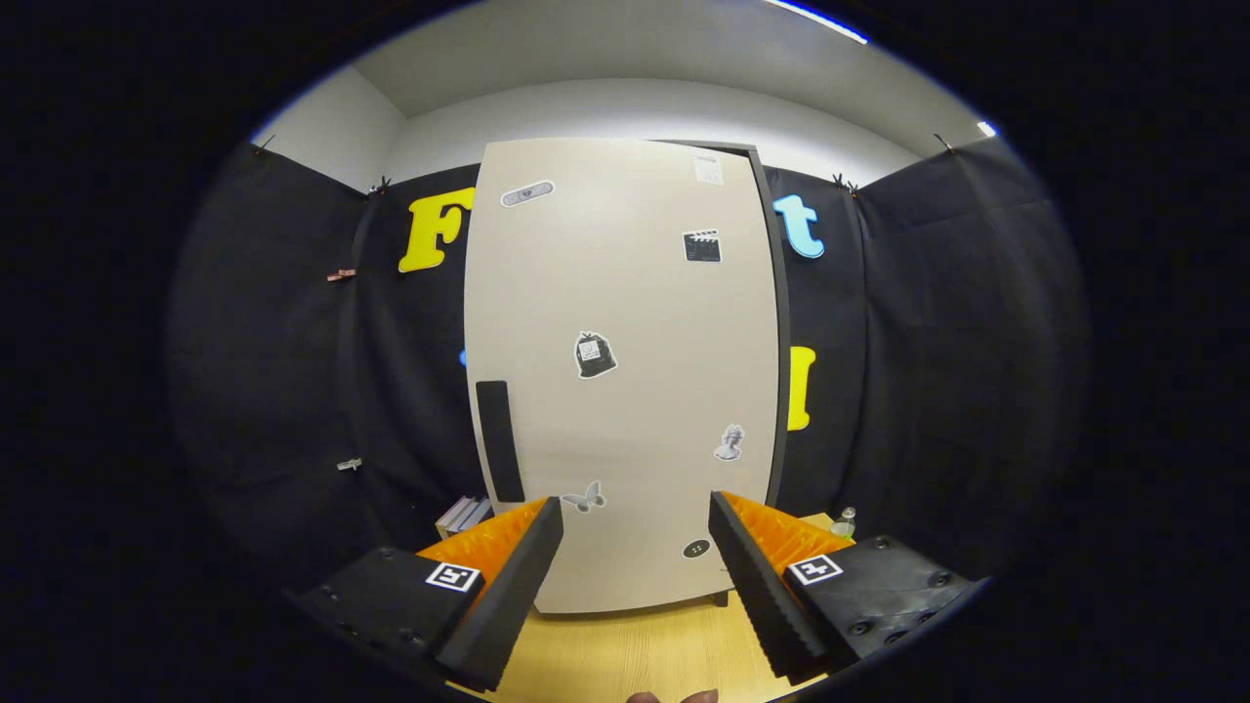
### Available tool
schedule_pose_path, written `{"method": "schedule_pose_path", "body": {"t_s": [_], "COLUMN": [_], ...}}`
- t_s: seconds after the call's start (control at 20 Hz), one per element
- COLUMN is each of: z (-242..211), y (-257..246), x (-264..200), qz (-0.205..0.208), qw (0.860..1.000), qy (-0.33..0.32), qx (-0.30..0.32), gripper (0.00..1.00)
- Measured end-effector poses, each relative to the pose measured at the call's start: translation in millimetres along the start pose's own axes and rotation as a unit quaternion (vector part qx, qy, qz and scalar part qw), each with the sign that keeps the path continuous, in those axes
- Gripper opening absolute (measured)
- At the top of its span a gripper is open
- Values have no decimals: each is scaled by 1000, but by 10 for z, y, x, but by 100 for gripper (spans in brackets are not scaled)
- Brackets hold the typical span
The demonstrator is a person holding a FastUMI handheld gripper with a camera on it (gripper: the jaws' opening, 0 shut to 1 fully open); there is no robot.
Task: Open the shoe cabinet door, grab the shoes and put them into the shoe cabinet, then close the shoe cabinet door.
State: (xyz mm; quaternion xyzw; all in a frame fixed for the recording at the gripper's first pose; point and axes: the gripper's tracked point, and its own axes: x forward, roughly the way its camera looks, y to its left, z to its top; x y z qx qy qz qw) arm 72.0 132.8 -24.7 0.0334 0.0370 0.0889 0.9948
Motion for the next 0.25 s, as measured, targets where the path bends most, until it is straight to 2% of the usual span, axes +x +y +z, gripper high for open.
{"method": "schedule_pose_path", "body": {"t_s": [0.25], "z": [31], "y": [19], "x": [-14], "qz": [-4], "qw": [1000], "qy": [-6], "qx": [-12], "gripper": [98]}}
